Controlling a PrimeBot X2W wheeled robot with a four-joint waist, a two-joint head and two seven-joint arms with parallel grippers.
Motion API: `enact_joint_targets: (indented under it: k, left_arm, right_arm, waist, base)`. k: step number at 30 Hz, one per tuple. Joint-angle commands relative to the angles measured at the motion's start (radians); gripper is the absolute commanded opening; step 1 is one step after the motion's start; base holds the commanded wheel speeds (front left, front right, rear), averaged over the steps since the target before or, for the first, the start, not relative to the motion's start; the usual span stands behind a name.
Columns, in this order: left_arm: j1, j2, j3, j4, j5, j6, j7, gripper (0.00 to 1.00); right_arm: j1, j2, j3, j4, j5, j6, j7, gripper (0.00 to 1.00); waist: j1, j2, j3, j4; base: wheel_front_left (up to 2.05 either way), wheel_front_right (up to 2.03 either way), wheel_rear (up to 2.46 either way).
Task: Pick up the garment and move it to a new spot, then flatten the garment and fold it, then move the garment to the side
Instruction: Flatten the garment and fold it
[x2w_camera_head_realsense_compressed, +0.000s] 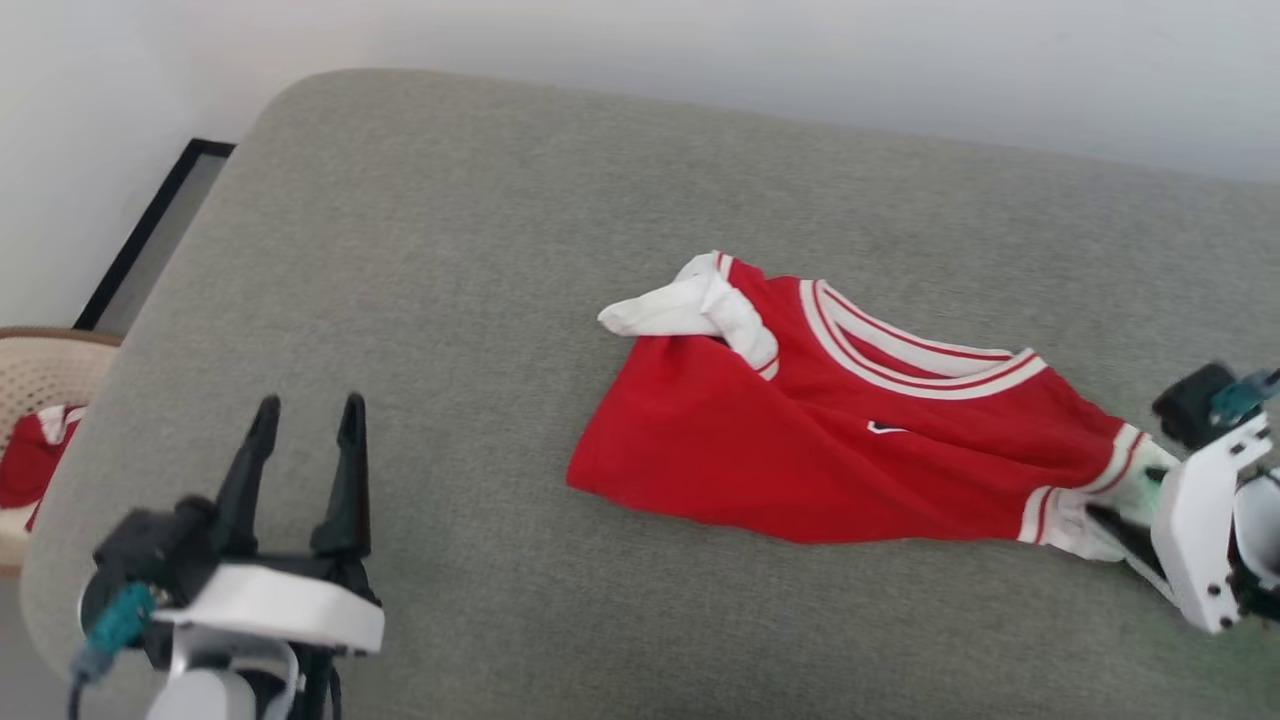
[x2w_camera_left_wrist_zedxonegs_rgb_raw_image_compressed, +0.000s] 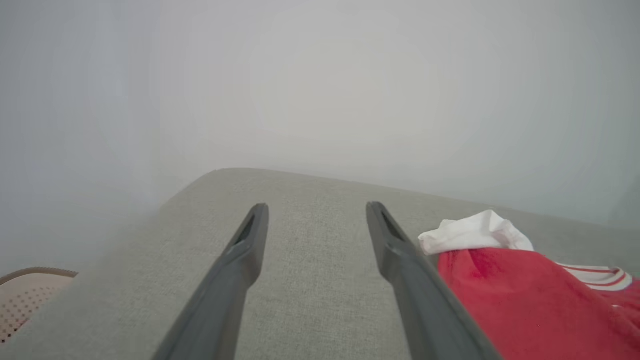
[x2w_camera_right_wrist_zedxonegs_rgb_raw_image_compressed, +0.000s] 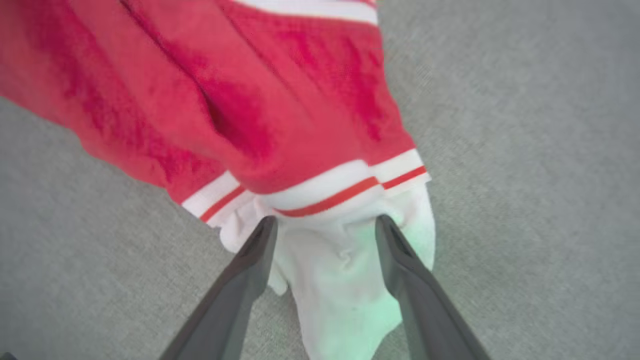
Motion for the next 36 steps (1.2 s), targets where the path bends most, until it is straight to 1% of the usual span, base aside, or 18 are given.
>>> enact_joint_targets:
  k: [1,6,10,13,14,19,22,25,26,30,32,33,35,36]
  left_arm:
    - [-0.029,0.015,-0.003,-0.011,-0.02,-0.015,0.03,1.0]
    - [-0.101,0.07,-0.022,-0.025,-0.072,-0.04,0.152,1.0]
    - [-0.186,0.118,-0.056,-0.032,-0.136,-0.055,0.28,1.0]
    - [-0.246,0.159,-0.09,-0.01,-0.196,-0.058,0.417,1.0]
    - [-0.267,0.164,-0.102,-0.002,-0.221,-0.06,0.468,1.0]
    - [-0.339,0.222,-0.173,0.04,-0.309,-0.063,0.692,1.0]
    - [-0.367,0.235,-0.212,0.084,-0.34,-0.061,0.816,1.0]
    - [-0.397,0.244,-0.239,0.137,-0.359,-0.031,0.942,1.0]
    - [-0.397,0.244,-0.239,0.137,-0.359,-0.031,0.942,1.0]
    - [-0.439,0.239,-0.28,0.22,-0.362,0.022,1.096,1.0]
    - [-0.464,0.231,-0.293,0.27,-0.361,0.044,1.153,1.0]
    - [-0.476,0.228,-0.303,0.295,-0.358,0.046,1.169,1.0]
    - [-0.499,0.209,-0.306,0.354,-0.36,0.065,1.19,1.0]
    - [-0.509,0.206,-0.318,0.385,-0.352,0.065,1.197,1.0]
  right_arm:
    - [0.019,0.011,-0.04,-0.017,0.009,-0.001,-0.023,1.0]
    - [0.081,0.056,-0.18,-0.087,-0.021,-0.001,-0.102,1.0]
    - [0.146,0.122,-0.322,-0.138,-0.088,-0.001,-0.178,1.0]
    - [0.199,0.193,-0.433,-0.179,-0.158,-0.001,-0.242,1.0]
    - [0.217,0.219,-0.467,-0.194,-0.188,-0.001,-0.259,1.0]
    - [0.29,0.359,-0.617,-0.274,-0.313,-0.001,-0.329,1.0]
    - [0.317,0.443,-0.695,-0.315,-0.378,-0.001,-0.383,1.0]
    - [0.337,0.523,-0.75,-0.34,-0.434,-0.001,-0.426,1.0]
    - [0.337,0.523,-0.75,-0.34,-0.434,-0.001,-0.426,1.0]
    - [0.347,0.596,-0.79,-0.348,-0.481,-0.001,-0.45,1.0]
    - [0.343,0.618,-0.793,-0.346,-0.488,-0.001,-0.455,1.0]
    - [0.34,0.623,-0.789,-0.346,-0.492,-0.001,-0.454,1.0]
    - [0.329,0.635,-0.79,-0.344,-0.491,-0.001,-0.456,1.0]
    - [0.325,0.638,-0.789,-0.342,-0.492,-0.001,-0.454,1.0]
  waist:
    - [0.0,0.0,-0.008,-0.026]
    - [0.0,0.0,-0.013,-0.088]
    - [0.0,0.0,-0.012,-0.139]
    - [0.0,0.0,-0.012,-0.178]
    - [0.0,0.0,-0.011,-0.191]
    - [0.0,0.0,-0.006,-0.255]
    - [0.0,0.0,0.0,-0.286]
    - [0.0,0.0,0.004,-0.312]
    - [0.0,0.0,0.004,-0.312]
    - [0.0,0.0,0.011,-0.34]
    - [0.0,0.0,0.015,-0.35]
    - [0.0,0.0,0.018,-0.356]
    - [0.0,0.0,0.023,-0.366]
    - [0.0,0.0,0.025,-0.371]
  base:
    - [0.0,0.0,0.0]
    - [0.0,0.0,0.0]
    - [0.0,0.0,0.0]
    - [0.0,0.0,0.0]
    - [0.0,0.0,0.0]
    - [0.0,0.0,0.0]
    - [0.0,0.0,0.0]
    - [0.0,0.0,0.0]
    - [0.0,0.0,0.0]
    - [0.0,0.0,0.0]
    - [0.0,0.0,0.0]
    - [0.0,0.0,0.0]
    - [0.0,0.0,0.0]
    - [0.0,0.0,0.0]
